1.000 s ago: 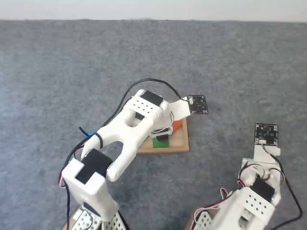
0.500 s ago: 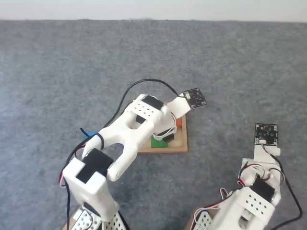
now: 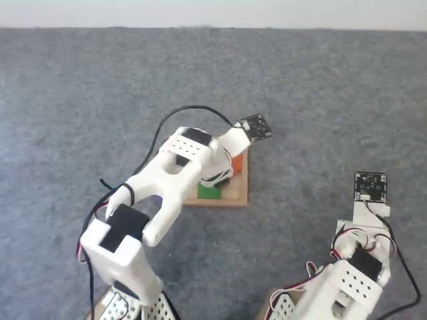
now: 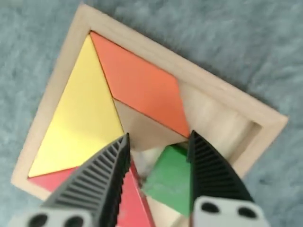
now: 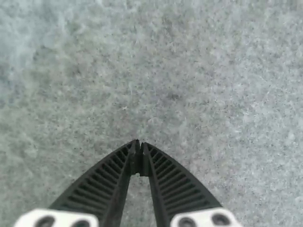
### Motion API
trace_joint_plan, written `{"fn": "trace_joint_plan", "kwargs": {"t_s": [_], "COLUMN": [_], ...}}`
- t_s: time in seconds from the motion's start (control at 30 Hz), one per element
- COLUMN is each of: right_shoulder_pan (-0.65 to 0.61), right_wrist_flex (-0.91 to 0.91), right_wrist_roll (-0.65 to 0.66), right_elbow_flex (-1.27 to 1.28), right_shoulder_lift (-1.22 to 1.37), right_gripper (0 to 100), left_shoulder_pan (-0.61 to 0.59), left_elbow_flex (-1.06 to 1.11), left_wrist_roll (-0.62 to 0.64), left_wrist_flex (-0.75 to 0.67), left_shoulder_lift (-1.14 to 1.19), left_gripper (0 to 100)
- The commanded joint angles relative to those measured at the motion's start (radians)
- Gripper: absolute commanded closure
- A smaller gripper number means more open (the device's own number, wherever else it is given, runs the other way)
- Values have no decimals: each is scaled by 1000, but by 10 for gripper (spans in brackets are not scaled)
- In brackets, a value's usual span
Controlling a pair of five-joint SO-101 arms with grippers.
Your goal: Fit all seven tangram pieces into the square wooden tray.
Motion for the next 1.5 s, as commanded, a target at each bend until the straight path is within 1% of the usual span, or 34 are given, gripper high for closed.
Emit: {"fn": "trace_joint_plan", "kwargs": {"t_s": [0.0,0.17,0.3,0.4,0.5,0.57,0.63,0.7,0.8,0.9,1.0,1.07,1.13,1.17,1.3,1.4,1.47], "right_shoulder_pan": [8,8,8,1,-73,-133,-206,-311,-506,-750,-984,-1102,-1170,-1187,-1214,-1257,-1273], "right_wrist_flex": [-19,-19,-19,-12,16,96,214,323,447,493,429,337,249,214,117,108,105], "right_wrist_roll": [0,0,0,6,8,3,0,-8,-89,-199,-262,-287,-336,-384,-671,-868,-991], "right_elbow_flex": [-11,-11,-11,-12,-35,-121,-264,-419,-629,-781,-858,-899,-953,-990,-1120,-1194,-1223], "right_shoulder_lift": [-16,-16,-16,-13,-5,-5,-4,5,108,320,553,691,817,878,1087,1211,1279], "right_gripper": [991,991,991,991,990,990,989,989,989,989,989,988,988,988,977,908,858], "left_shoulder_pan": [-54,-97,-146,-209,-336,-445,-523,-580,-667,-755,-798,-812,-859,-876,-933,-1045,-1122], "left_elbow_flex": [-30,-27,10,28,35,79,191,338,541,690,802,829,825,820,814,776,736], "left_wrist_roll": [-35,-44,-71,-49,58,117,146,150,152,155,176,193,196,196,210,315,342], "left_wrist_flex": [43,89,78,75,77,83,83,80,-12,-130,-244,-281,-285,-285,-290,-351,-356], "left_shoulder_lift": [-141,-284,-302,-322,-408,-505,-606,-687,-781,-827,-829,-829,-825,-825,-825,-824,-824], "left_gripper": [818,818,818,818,818,818,818,818,817,816,816,816,816,816,816,816,816]}}
